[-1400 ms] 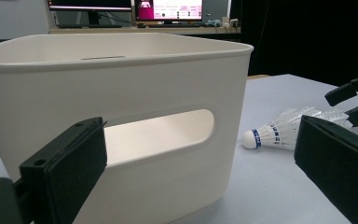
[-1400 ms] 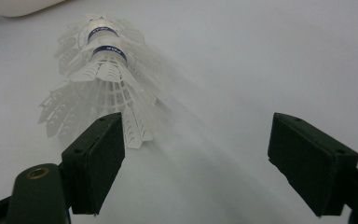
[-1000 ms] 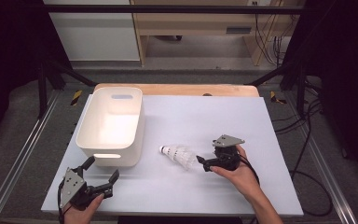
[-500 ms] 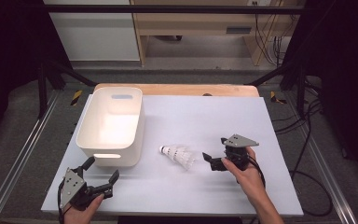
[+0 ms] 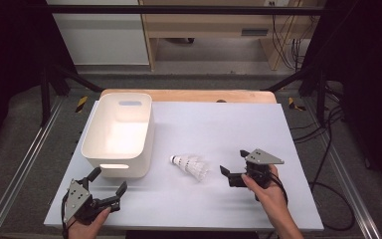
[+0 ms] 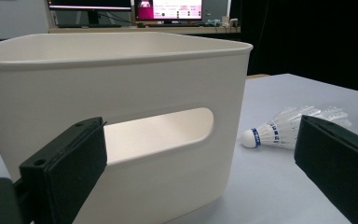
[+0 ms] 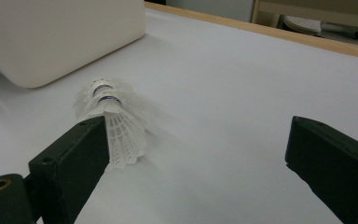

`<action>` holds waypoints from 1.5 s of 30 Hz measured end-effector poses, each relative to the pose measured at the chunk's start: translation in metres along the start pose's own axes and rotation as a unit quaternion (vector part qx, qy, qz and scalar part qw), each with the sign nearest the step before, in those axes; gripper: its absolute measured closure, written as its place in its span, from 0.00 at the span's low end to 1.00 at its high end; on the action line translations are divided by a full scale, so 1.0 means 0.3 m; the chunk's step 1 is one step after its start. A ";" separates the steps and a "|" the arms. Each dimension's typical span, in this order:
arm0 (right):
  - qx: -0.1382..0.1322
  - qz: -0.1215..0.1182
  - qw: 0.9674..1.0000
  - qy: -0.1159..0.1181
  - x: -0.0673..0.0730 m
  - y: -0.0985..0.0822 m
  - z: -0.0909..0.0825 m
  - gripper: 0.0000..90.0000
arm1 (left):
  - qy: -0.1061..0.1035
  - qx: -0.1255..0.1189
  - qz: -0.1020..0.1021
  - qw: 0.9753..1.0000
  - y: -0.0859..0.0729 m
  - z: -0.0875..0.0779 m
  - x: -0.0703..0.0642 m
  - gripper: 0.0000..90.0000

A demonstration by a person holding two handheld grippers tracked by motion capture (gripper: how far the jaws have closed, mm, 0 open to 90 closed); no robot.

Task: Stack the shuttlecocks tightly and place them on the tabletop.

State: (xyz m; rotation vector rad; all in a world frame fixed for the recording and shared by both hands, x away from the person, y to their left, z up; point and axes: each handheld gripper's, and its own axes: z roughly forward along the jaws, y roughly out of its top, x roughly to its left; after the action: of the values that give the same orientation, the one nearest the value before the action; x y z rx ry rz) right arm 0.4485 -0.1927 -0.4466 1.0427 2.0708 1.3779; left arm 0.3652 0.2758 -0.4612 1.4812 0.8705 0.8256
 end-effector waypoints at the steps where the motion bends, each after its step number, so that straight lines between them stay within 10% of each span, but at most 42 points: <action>1: -0.002 -0.001 1.000 0.002 0.004 -0.002 -0.006 0.07 | 0.000 0.000 0.000 1.000 0.000 0.000 0.000 0.03; 16: -0.025 -0.013 0.999 0.022 0.063 -0.024 -0.062 0.07 | -0.002 0.001 0.000 1.000 0.000 0.000 -0.003 0.03; 45: 0.021 -0.020 0.997 0.076 0.185 -0.048 -0.002 0.07 | -0.007 -0.007 0.002 1.000 0.003 -0.003 -0.007 0.02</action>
State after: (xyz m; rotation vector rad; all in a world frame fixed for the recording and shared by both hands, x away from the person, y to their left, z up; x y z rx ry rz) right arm 0.4088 -0.1526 -0.4569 0.9347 2.2256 1.4388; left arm 0.3635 0.2743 -0.4602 1.4754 0.8500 0.8228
